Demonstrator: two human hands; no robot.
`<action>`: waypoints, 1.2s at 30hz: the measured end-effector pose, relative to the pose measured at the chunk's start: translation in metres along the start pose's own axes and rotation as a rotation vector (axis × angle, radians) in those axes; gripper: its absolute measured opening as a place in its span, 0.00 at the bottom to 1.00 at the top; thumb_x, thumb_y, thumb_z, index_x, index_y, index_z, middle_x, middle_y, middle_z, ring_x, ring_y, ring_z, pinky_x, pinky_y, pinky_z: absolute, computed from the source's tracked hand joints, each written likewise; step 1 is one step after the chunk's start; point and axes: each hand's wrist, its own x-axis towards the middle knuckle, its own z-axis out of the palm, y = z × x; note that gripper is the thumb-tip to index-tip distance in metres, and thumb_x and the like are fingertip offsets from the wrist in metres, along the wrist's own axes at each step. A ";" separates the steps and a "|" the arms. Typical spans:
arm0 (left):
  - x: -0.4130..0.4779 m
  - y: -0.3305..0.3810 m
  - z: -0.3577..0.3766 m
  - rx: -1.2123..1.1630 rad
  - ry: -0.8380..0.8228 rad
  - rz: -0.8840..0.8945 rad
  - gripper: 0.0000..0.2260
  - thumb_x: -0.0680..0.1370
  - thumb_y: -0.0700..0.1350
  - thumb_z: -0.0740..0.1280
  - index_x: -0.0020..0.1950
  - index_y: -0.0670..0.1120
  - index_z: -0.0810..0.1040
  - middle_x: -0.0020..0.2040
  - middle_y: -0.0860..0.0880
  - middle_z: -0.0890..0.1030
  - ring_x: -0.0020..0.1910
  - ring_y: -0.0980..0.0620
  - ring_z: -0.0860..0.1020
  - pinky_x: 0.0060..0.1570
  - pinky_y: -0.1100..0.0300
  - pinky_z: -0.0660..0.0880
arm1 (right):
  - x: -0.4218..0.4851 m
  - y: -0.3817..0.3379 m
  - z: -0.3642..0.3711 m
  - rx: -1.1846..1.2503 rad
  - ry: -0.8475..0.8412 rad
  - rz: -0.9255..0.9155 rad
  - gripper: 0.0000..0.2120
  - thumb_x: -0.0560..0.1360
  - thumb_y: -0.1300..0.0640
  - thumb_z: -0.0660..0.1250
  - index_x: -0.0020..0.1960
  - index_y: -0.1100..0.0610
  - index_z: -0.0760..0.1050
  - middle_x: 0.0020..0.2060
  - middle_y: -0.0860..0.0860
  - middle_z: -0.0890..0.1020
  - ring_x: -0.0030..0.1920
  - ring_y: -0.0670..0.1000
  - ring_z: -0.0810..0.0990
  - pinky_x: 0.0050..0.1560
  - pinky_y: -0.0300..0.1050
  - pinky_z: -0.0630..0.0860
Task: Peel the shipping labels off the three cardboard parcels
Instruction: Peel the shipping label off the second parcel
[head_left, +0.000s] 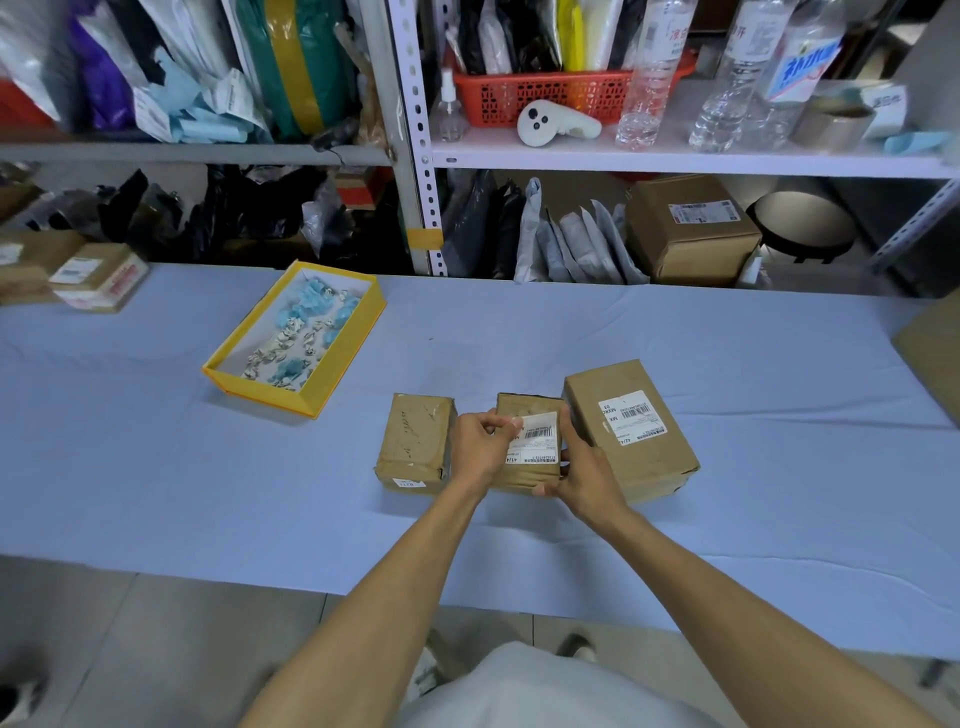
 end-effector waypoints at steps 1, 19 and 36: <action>0.000 0.000 0.000 -0.005 -0.004 -0.005 0.04 0.73 0.43 0.73 0.43 0.42 0.83 0.59 0.42 0.81 0.52 0.52 0.78 0.49 0.59 0.77 | 0.000 0.000 0.001 -0.013 0.005 -0.010 0.58 0.64 0.67 0.76 0.79 0.44 0.42 0.63 0.53 0.77 0.55 0.53 0.80 0.52 0.48 0.81; -0.002 0.003 0.001 -0.054 -0.032 -0.022 0.05 0.75 0.41 0.71 0.42 0.41 0.80 0.47 0.44 0.82 0.46 0.48 0.80 0.47 0.57 0.78 | 0.004 0.006 0.004 -0.054 0.015 -0.033 0.60 0.62 0.65 0.77 0.78 0.41 0.39 0.68 0.51 0.73 0.59 0.55 0.78 0.54 0.55 0.81; 0.006 0.004 -0.002 -0.088 -0.099 -0.025 0.07 0.77 0.45 0.69 0.44 0.42 0.81 0.41 0.47 0.83 0.41 0.52 0.80 0.45 0.57 0.77 | 0.006 0.008 -0.001 -0.029 -0.012 0.008 0.56 0.59 0.63 0.75 0.78 0.46 0.48 0.61 0.52 0.77 0.57 0.56 0.78 0.53 0.52 0.81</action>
